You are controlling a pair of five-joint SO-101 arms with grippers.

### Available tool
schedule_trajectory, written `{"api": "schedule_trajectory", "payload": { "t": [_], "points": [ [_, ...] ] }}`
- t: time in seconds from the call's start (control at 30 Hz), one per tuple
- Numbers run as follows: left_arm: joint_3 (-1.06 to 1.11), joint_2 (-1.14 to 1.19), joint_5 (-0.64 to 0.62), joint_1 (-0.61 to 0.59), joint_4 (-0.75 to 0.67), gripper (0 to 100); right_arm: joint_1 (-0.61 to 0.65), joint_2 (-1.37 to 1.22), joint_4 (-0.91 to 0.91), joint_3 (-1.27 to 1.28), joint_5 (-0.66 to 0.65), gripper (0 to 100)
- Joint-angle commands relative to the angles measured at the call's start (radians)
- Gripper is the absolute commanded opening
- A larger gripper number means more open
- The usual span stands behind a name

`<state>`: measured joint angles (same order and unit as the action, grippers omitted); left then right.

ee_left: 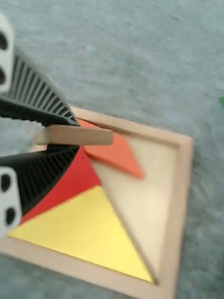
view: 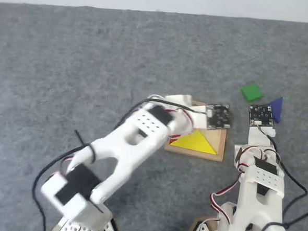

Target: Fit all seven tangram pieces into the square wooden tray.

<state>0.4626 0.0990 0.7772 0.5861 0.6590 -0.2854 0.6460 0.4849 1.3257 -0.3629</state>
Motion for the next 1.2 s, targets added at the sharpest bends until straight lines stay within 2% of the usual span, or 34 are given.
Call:
{"api": "schedule_trajectory", "payload": {
  "t": [0.0, 0.23, 0.47, 0.63, 0.9, 1.17],
  "points": [
    [-0.088, 0.064, 0.011, 0.04, -0.074, 3, 0.002, 0.027, -0.018, -0.014, -0.006, 19.7],
    [-0.196, 0.235, 0.009, 0.038, -0.089, 6, -0.059, 0.03, -0.013, -0.031, 0.044, 19.6],
    [-0.199, 0.247, 0.009, 0.038, -0.084, 9, -0.062, 0.027, -0.012, -0.035, 0.049, 19.6],
    [-0.174, 0.216, 0.012, 0.037, -0.038, 11, -0.062, 0.027, -0.013, -0.035, 0.049, 19.6],
    [-0.031, 0.031, 0.044, 0.044, -0.029, 11, -0.062, 0.027, -0.016, -0.035, 0.051, 19.6],
    [-0.005, 0.012, 0.04, 0.043, -0.034, 10, -0.061, 0.027, -0.016, -0.035, 0.051, 19.6]
  ]
}}
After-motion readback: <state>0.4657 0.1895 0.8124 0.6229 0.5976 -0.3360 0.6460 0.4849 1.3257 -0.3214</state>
